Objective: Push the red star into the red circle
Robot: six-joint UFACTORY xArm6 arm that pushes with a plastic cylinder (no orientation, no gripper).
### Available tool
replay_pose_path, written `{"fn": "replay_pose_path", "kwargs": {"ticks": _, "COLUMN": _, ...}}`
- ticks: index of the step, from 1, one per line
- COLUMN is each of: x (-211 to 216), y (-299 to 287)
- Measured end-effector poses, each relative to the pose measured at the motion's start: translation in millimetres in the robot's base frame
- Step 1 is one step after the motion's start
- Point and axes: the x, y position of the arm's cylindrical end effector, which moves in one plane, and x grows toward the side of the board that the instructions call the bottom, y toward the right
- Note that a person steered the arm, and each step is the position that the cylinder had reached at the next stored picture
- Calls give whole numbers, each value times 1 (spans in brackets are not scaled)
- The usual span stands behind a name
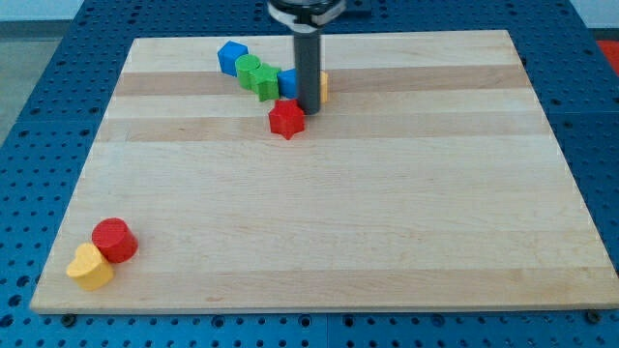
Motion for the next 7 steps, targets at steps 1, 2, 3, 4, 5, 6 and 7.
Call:
{"fn": "replay_pose_path", "kwargs": {"ticks": 1, "x": 15, "y": -24}}
{"fn": "replay_pose_path", "kwargs": {"ticks": 2, "x": 36, "y": -39}}
{"fn": "replay_pose_path", "kwargs": {"ticks": 3, "x": 52, "y": -56}}
{"fn": "replay_pose_path", "kwargs": {"ticks": 4, "x": 68, "y": -69}}
{"fn": "replay_pose_path", "kwargs": {"ticks": 5, "x": 91, "y": -70}}
{"fn": "replay_pose_path", "kwargs": {"ticks": 6, "x": 107, "y": -70}}
{"fn": "replay_pose_path", "kwargs": {"ticks": 7, "x": 123, "y": -75}}
